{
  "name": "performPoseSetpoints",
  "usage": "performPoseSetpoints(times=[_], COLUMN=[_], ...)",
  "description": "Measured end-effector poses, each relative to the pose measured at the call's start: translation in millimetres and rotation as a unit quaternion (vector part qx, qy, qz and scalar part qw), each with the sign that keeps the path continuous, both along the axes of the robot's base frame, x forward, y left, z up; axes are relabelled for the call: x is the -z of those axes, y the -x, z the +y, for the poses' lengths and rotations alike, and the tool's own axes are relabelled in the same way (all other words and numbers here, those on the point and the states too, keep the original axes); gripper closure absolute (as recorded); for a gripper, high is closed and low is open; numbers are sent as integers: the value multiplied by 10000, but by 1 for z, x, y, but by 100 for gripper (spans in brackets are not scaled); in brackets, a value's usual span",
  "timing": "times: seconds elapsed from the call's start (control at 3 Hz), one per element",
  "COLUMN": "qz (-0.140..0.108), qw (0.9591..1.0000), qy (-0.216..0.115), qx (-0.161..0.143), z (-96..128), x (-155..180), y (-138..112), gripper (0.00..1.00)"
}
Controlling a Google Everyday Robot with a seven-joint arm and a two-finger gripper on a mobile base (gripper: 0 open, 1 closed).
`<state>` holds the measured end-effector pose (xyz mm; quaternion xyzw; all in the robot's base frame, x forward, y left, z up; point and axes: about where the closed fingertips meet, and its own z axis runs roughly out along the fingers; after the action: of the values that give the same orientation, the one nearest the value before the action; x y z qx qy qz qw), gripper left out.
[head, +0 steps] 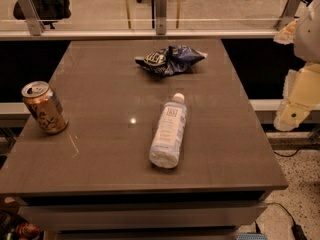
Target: Move blue plastic bottle near orange can
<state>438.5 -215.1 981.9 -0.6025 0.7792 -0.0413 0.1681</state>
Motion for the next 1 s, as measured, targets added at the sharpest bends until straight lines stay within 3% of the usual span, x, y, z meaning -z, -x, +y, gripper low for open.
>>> performPoseSetpoints(times=[0.67,1.0], qz=[-39,-92], qw=[10000,9985], qy=[19,121], qx=[-65,-518], z=[2,13], x=[-4,-9], y=[1,2], gripper=[0,0])
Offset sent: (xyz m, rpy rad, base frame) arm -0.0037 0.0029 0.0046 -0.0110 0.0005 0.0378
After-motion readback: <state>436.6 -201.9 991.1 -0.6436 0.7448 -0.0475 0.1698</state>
